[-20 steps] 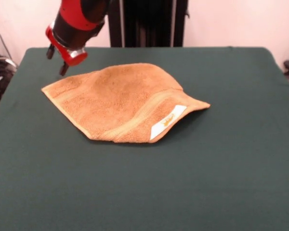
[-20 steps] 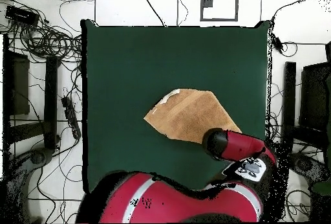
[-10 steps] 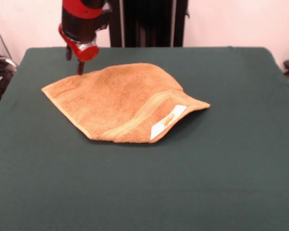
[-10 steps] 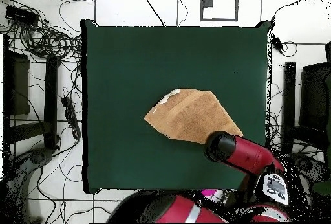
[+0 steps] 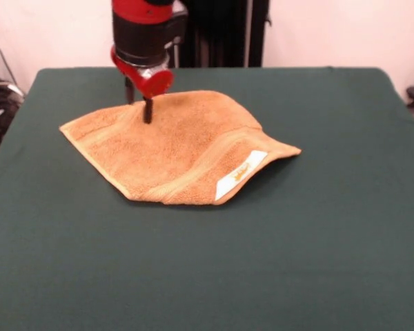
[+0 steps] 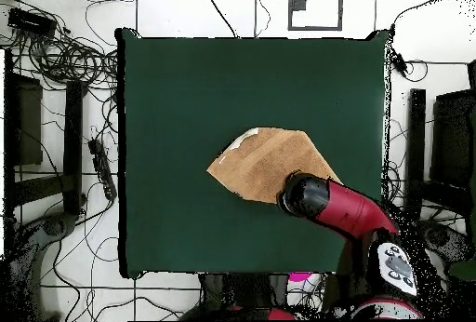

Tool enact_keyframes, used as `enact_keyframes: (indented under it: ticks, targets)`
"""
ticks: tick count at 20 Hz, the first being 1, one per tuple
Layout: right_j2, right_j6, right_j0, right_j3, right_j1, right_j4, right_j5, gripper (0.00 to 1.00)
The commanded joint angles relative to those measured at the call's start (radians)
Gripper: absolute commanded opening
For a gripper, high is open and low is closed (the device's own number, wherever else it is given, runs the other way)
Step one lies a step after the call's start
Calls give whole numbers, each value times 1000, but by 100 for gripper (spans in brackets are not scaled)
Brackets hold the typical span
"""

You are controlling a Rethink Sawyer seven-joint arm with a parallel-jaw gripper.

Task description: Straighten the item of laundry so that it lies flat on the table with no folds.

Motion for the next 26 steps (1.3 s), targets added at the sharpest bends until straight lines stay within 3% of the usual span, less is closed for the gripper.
enact_keyframes:
  ticks: [1, 7, 15, 20, 26]
  targets:
    - [276, 55, -24, 46, -42, 106, 75, 100]
    - [280, 76, -21, 8, -41, 147, 259, 100]
    - [172, 146, 48, -88, 137, 126, 431, 100]
    - [131, 167, 58, -143, 261, 104, 316, 100]
    - [107, 188, 73, -159, 316, 118, 216, 100]
